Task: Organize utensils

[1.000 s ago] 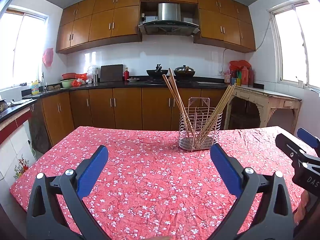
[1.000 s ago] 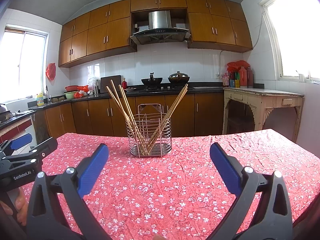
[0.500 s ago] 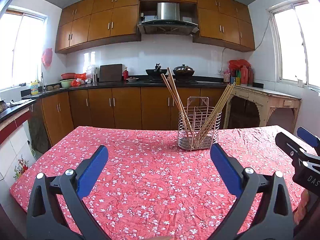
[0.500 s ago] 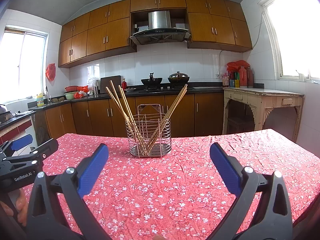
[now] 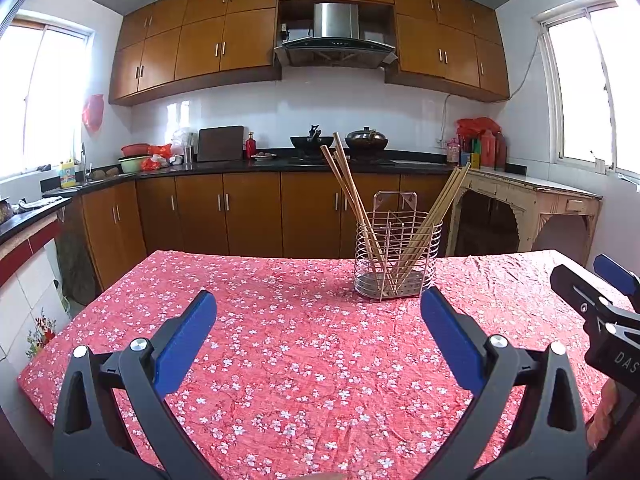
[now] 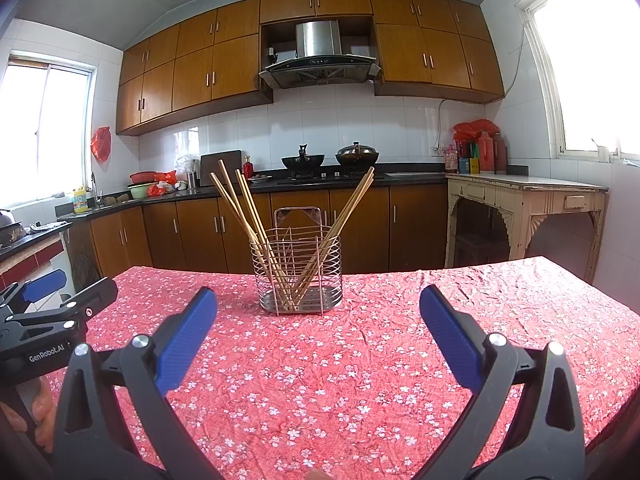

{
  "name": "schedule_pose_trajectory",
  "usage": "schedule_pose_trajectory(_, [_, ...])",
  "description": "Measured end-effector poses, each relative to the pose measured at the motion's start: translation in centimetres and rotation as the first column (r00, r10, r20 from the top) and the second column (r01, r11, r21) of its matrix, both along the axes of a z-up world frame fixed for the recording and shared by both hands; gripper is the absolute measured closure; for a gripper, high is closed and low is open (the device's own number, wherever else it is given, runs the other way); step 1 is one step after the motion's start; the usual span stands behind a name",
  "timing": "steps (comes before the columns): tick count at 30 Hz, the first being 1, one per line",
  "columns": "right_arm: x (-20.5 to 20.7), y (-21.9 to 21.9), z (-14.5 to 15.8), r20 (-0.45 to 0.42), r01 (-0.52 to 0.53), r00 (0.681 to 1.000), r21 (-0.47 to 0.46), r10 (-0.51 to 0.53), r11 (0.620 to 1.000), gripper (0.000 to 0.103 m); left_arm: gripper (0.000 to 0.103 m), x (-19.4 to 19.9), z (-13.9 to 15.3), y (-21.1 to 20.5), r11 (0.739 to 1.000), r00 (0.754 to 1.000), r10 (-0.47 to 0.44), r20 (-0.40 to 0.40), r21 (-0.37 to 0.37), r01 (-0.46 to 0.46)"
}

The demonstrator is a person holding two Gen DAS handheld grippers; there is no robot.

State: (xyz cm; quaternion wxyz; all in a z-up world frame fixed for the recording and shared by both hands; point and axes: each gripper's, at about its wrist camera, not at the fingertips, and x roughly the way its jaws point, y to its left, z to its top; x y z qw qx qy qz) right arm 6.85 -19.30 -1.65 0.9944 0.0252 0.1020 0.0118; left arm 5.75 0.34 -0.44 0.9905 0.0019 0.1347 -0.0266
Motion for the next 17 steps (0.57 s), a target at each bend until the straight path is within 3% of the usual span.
schedule_pose_trajectory(17, [0.27, -0.09, -0.22, -0.005, 0.000, 1.000, 0.005, 0.000, 1.000, 0.004, 0.002, 0.19, -0.03, 0.59, 1.000, 1.000, 0.004, -0.002, -0.004, -0.004])
